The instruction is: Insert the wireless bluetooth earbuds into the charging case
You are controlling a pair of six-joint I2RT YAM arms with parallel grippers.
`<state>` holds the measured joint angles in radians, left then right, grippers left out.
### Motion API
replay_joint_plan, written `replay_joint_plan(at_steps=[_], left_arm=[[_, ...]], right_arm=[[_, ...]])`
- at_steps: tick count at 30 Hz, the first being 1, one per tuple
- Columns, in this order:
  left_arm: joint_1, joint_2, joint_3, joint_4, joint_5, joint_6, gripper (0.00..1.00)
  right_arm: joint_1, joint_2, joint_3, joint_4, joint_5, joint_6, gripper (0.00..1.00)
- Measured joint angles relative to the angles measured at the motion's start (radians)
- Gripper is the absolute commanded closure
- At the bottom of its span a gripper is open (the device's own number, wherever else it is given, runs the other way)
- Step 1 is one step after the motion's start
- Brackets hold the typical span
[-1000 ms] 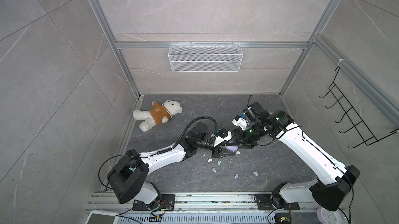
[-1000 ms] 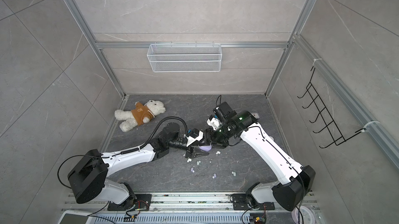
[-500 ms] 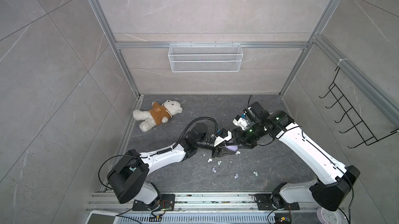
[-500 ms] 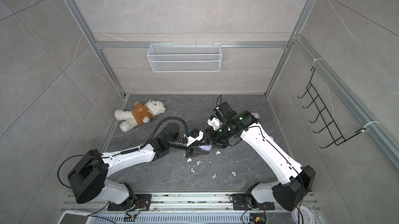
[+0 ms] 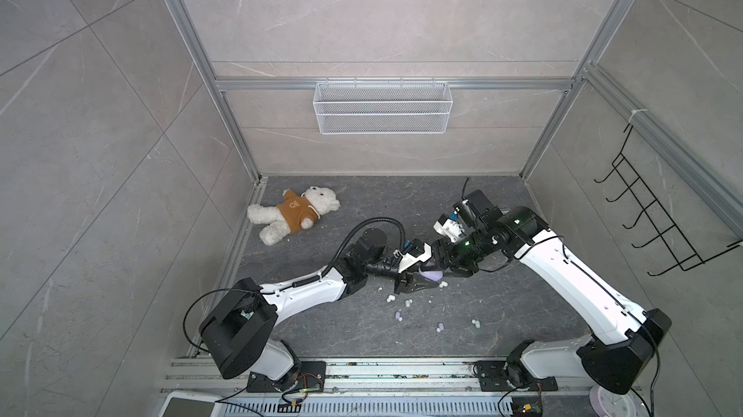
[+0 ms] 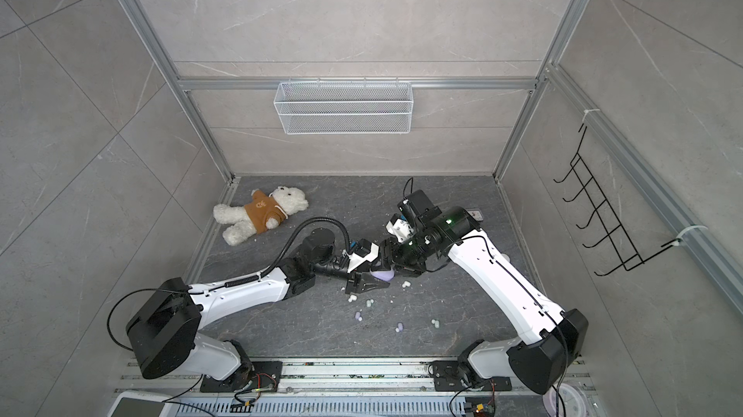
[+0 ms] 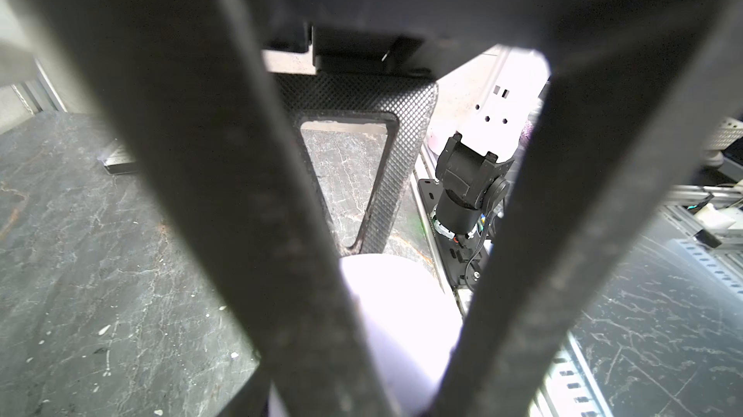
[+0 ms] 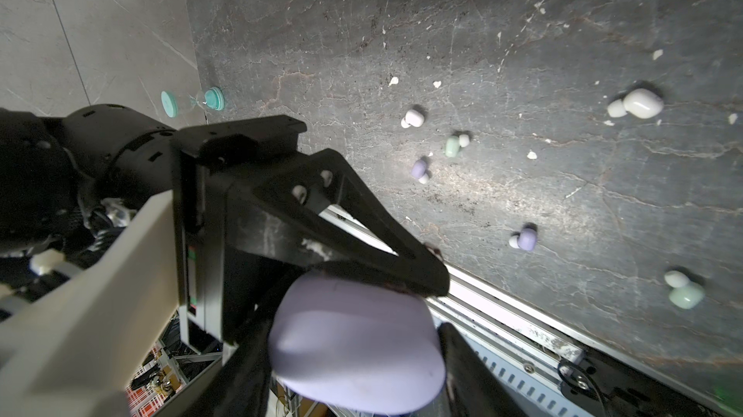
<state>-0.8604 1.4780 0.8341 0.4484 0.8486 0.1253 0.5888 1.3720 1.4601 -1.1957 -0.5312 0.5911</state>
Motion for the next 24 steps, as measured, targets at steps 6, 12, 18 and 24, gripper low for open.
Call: replay_joint_plan(at_steps=[6,12,18,24], left_arm=[[0.0,0.0,0.0,0.001,0.002,-0.005,0.54],[0.0,0.0,0.0,0.002,0.01,-0.011,0.54],[0.0,0.0,0.0,0.005,0.015,-0.017,0.56],[0.0,0.0,0.0,0.008,0.014,-0.017,0.63]], right_arm=[[0.0,0.0,0.0,0.001,-0.001,0.0,0.55],[0.0,0.0,0.0,0.0,-0.005,0.0,0.55],[0.0,0.0,0.0,-0.001,-0.009,0.0,0.55],[0.0,0.0,0.0,-0.001,-0.009,0.001,0.53]])
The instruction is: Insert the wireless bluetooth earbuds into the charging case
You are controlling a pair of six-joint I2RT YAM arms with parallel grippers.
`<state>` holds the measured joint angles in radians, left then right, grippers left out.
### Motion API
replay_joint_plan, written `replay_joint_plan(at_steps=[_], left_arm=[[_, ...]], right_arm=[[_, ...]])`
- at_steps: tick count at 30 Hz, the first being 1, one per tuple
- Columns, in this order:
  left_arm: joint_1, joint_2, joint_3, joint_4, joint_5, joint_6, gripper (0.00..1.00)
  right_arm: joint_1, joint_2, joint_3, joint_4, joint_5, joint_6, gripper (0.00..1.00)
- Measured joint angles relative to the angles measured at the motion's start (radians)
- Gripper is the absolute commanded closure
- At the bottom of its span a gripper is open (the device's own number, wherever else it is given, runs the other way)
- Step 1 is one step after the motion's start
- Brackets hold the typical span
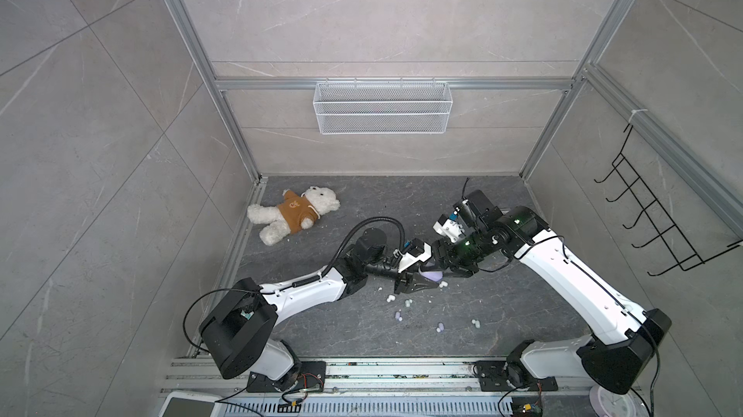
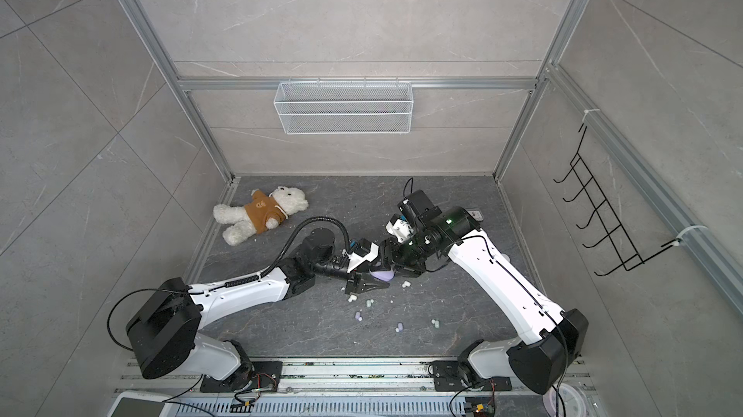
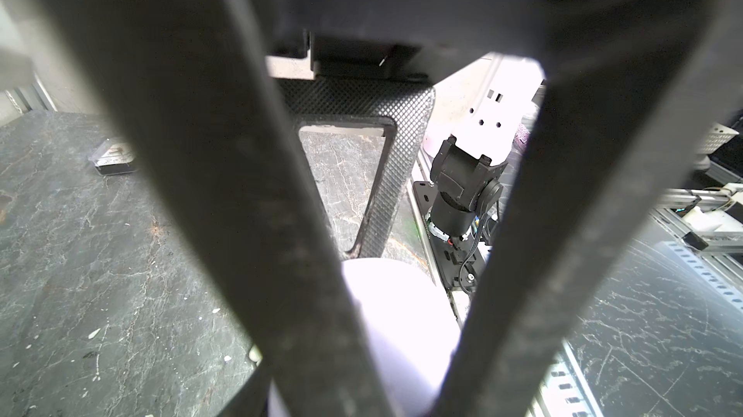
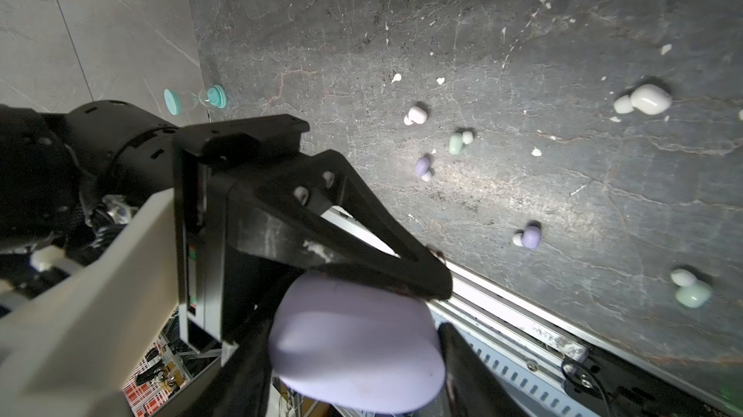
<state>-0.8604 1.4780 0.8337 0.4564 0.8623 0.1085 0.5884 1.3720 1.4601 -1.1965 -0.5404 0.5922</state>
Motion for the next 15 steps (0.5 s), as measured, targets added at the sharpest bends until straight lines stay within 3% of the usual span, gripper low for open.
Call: replay_joint_plan(at_steps=[15], left_arm=[[-0.004,-0.005,-0.001,0.012,0.011,-0.001,0.66]], right_arm=[[0.0,-0.004,0.0,0.003,0.005,-0.001,0.27]])
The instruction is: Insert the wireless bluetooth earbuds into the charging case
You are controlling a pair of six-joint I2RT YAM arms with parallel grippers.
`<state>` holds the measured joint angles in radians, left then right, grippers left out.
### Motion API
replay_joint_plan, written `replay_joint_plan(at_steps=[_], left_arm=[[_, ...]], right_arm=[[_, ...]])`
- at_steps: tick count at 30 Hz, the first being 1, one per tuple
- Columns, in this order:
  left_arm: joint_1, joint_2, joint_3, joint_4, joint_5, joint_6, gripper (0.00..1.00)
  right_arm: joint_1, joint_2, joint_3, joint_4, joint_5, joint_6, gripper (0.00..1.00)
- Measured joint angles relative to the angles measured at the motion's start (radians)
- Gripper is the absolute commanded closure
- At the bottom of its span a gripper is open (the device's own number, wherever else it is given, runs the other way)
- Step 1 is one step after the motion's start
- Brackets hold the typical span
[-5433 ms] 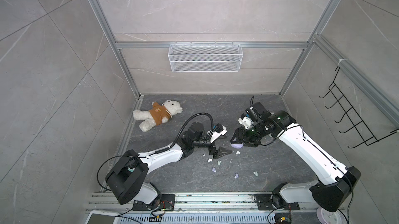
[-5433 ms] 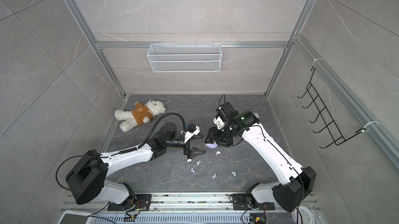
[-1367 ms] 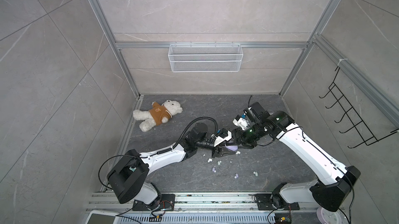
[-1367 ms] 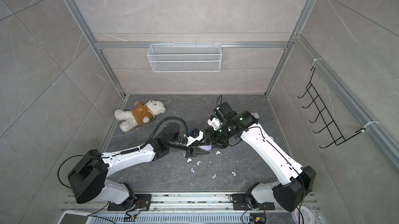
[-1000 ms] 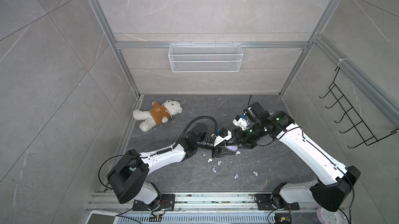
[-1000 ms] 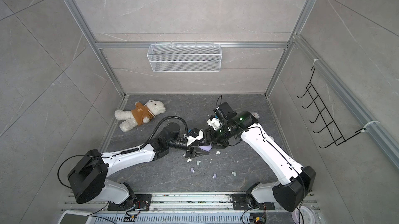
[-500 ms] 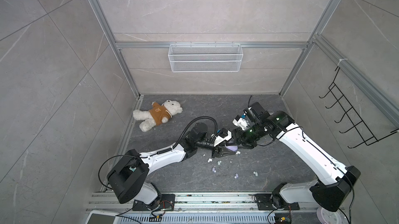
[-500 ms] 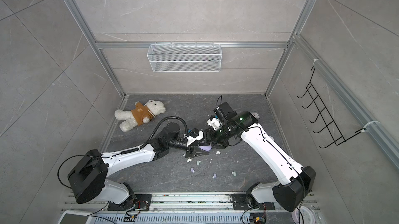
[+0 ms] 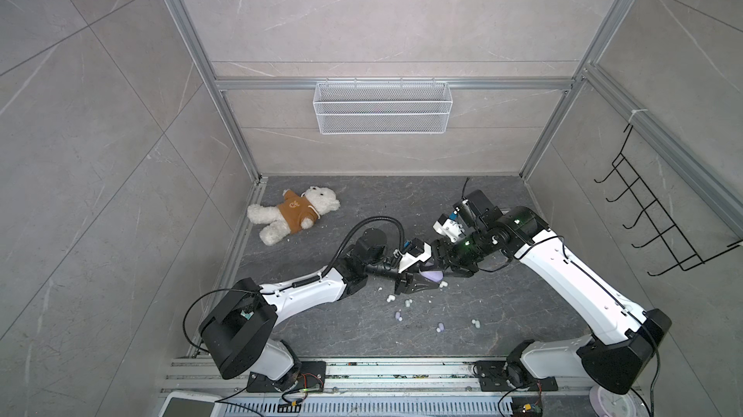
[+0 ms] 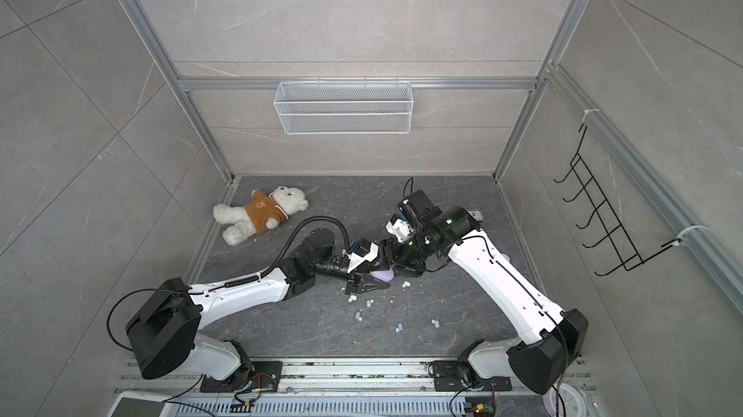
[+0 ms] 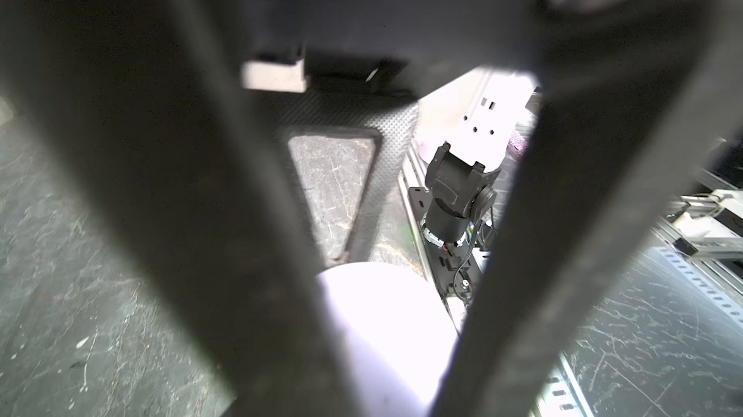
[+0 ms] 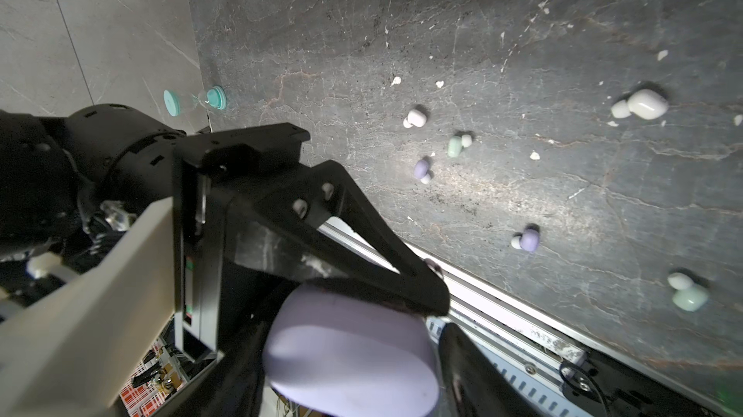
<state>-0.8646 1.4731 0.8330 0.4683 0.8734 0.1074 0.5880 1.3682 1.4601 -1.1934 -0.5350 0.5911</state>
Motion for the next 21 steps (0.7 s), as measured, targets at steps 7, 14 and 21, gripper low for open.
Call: replay_joint_plan(at_steps=[7,14,21], left_arm=[[-0.004,-0.01,0.0,0.013,0.012,-0.003,0.66],[-0.004,-0.013,-0.014,0.02,0.019,-0.032,0.66],[0.001,-0.041,-0.049,0.039,0.024,-0.082,0.67]], right_arm=[[0.0,-0.042,0.0,-0.003,0.035,-0.003,0.1],[-0.01,-0.096,0.0,-0.036,0.075,-0.009,0.0],[-0.006,-0.148,0.012,-0.101,0.126,-0.084,0.0]])
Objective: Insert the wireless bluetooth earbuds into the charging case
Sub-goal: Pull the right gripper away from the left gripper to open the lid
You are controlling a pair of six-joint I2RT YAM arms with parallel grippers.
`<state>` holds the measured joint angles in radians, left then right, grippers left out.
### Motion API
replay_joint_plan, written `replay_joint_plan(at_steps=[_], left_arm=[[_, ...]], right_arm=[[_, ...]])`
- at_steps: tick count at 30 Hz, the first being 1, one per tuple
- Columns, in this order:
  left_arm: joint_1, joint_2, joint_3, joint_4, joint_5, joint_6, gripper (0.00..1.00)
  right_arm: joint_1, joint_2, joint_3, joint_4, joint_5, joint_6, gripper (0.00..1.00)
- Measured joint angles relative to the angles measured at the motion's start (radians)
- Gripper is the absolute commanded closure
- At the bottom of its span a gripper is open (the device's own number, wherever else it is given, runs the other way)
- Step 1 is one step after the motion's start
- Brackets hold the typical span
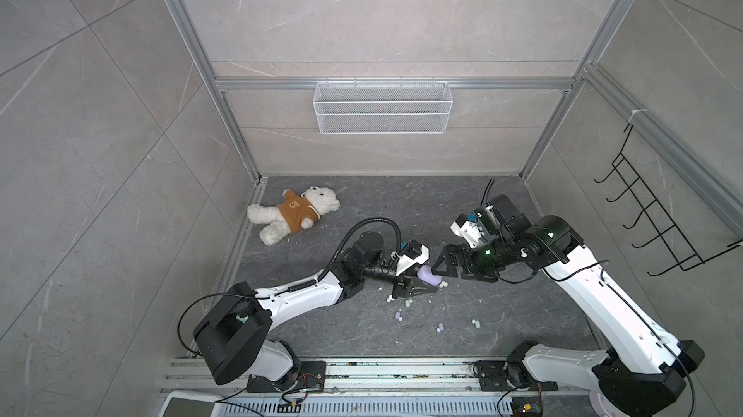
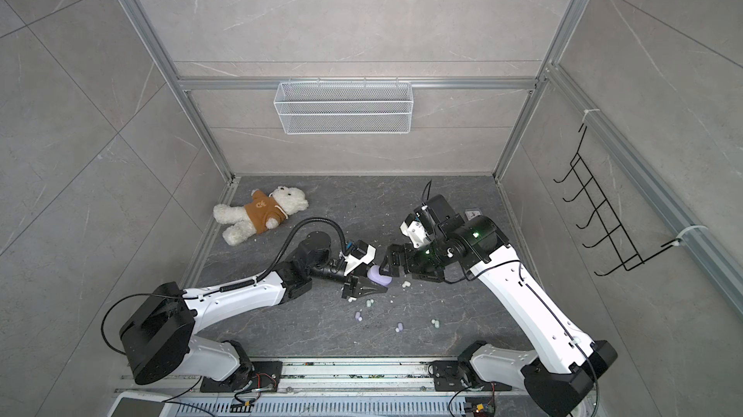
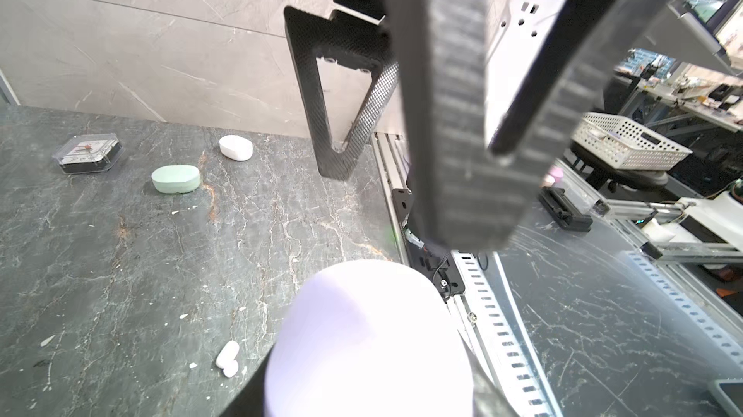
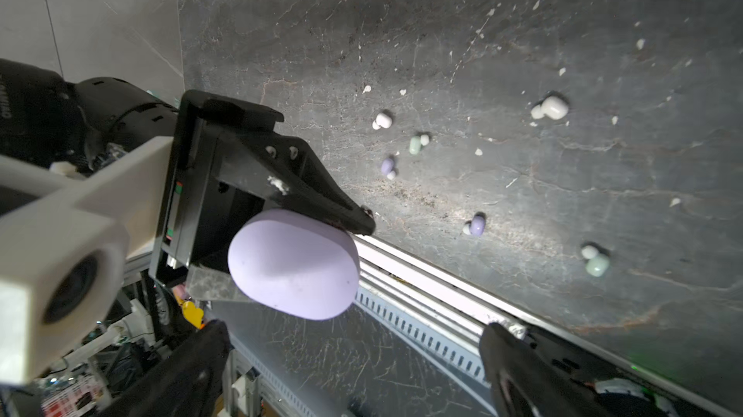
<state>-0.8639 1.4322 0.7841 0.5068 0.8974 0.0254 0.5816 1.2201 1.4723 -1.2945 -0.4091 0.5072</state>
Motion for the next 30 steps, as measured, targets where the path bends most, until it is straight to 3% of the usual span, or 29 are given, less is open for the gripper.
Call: replay_joint_plan(at_steps=[10,18,30], left_arm=[[0.001,-0.001,-0.005,0.135,0.053,-0.112,0.68],[0.001,-0.006,-0.008,0.145,0.055,-0.12,0.68],[0.001,-0.016,-0.011,0.143,0.048,-0.12,0.69]], right_arm=[[0.275,0.007,0.127,0.004,0.253,-0.216,0.02],[0.289,0.052,0.129,0.002,0.379,-0.294,0.05],[0.3,0.051,0.109,0.003,0.41,-0.302,0.06]])
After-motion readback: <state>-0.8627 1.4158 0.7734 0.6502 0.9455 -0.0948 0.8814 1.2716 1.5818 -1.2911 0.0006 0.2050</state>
